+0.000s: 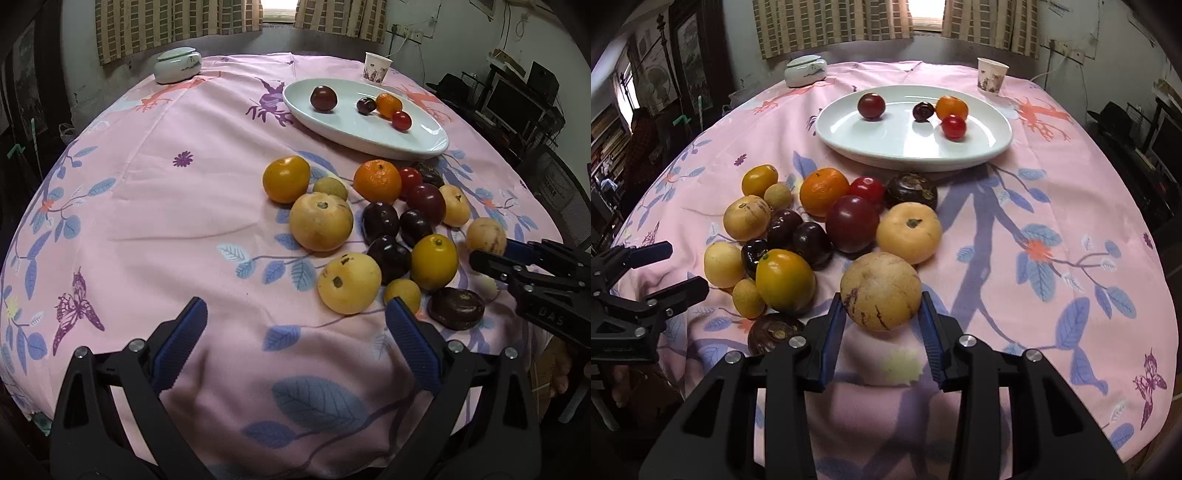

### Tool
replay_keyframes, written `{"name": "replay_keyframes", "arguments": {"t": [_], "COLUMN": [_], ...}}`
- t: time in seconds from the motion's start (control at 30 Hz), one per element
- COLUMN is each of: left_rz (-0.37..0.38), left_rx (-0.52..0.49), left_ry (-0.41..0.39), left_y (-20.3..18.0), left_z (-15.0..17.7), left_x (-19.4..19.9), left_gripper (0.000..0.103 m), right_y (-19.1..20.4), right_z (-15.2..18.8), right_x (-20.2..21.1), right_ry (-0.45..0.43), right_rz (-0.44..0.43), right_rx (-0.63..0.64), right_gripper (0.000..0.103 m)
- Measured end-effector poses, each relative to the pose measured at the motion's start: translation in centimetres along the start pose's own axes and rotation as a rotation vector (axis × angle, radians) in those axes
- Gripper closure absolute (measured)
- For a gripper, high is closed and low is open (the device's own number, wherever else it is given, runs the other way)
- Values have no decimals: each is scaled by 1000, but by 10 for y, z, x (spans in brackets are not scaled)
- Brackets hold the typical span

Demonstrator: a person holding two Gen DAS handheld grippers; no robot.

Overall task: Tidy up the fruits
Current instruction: 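Grasp the brown speckled fruit with the right tool while the left tool grasps a yellow pear, then place both fruits on the white plate and open both tools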

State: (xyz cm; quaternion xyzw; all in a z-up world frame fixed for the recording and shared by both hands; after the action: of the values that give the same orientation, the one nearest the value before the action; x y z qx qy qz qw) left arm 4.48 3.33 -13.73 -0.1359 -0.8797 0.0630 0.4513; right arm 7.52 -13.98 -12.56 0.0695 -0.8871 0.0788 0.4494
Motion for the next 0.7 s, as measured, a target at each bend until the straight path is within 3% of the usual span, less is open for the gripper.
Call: {"name": "replay_keyframes", "arguments": {"t": [0.1,0.2,0.23,0.27,0.33,0.7], "left_rz": [22,28,26,58,90,112], "left_rx": [15,-19,-32,-25,-2,-23], "left_ry": [17,-14,-22,-14,-8,-80], "left_y": [-1,-9,-12,-14,-16,-30], "left_z": [0,-3,-5,-6,-7,-20], "left_x": [-17,-26,-26,-27,-26,11], "left_gripper": [9,37,56,66,66,66], "right_y": [-14,-20,-20,-20,-17,-8], "right_z": [6,10,11,11,11,12], "right_x": [2,3,3,4,6,17], "right_ry": [30,40,40,41,37,14], "right_rz": [-14,-25,-29,-34,-49,-80], "right_rx": [-52,-79,-81,-81,-77,-69], "right_gripper": [62,63,63,63,63,63]}}
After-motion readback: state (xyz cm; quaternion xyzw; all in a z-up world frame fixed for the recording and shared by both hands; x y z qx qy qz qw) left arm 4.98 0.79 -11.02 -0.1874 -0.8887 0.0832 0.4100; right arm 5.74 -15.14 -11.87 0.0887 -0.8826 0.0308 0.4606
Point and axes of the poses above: each gripper's, at about its wrist camera, not at the fingertips, and x roughly against the way its jaws point, y to its left, z to its underside, the point moved 6 cm from there along -x, roughly the way its jaws point, and after that the axes turned 11 degrees about z, right-handed, at the moved point
